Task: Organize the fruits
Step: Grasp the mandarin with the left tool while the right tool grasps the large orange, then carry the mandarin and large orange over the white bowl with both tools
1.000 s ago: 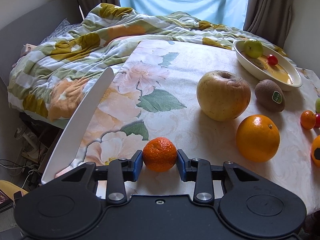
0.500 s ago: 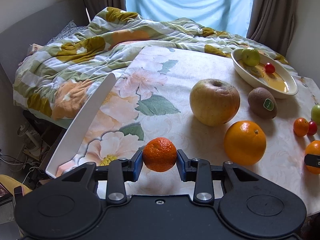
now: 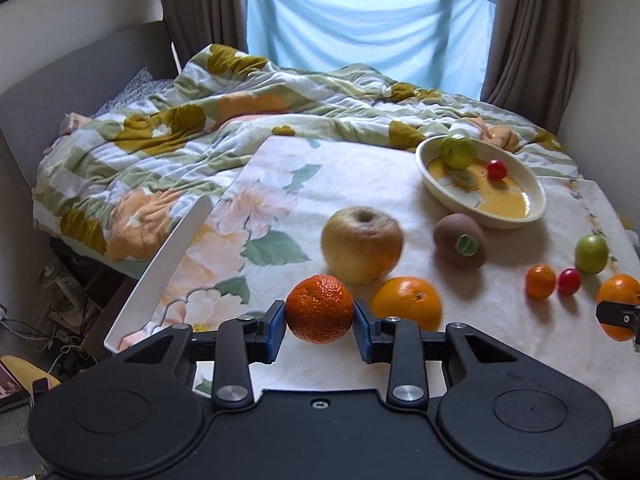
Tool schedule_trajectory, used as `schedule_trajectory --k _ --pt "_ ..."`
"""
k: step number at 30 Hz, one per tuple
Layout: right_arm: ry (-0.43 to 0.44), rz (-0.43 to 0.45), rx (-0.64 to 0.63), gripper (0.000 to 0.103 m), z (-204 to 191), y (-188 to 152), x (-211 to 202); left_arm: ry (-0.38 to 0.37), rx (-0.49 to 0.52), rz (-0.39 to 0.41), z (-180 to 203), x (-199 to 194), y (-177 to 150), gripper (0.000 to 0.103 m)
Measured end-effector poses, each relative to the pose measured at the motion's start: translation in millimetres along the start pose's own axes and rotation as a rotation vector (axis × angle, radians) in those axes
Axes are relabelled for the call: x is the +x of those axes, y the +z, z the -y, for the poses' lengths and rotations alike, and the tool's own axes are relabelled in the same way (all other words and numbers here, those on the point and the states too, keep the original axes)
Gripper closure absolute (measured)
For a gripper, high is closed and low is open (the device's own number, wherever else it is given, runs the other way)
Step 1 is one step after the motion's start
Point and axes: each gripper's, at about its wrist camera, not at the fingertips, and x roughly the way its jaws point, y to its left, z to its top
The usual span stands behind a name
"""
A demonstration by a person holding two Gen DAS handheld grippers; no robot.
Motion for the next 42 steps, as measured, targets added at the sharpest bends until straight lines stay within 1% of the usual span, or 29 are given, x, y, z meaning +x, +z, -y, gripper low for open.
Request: schedule_trajectory --k 5,9,14,19,24,30,37,42 --pt "0.011 0.021 -0.001 0.029 19 12 -21 -0.009 0.011 0.039 27 -21 14 0.064" --pt "0.031 0.033 -0.01 0.029 37 26 -37 -0.033 0.011 0.066 47 -34 26 0.064" --pt "0.051 0.064 -0.081 0.029 53 49 -57 -0.051 0.018 0.103 69 -40 45 0.064" --pt "0.082 0.098 -0.123 0.029 63 70 -65 -0.071 0.036 0.131 86 -36 68 0.064" --pt "0.099 0.126 -0.12 0.029 68 94 -62 -0.101 0.05 0.126 97 -16 90 0.064" --pt "0.074 0.13 -0.121 0.029 67 121 -46 -0.143 0.075 0.107 107 22 116 0.064" --pt "0.071 0.104 -0.08 0.029 73 149 -9 -0.172 0.103 0.073 119 70 146 0.064" --pt "0.067 0.079 -0.06 0.029 74 165 19 -0.177 0.127 0.037 125 107 162 0.064"
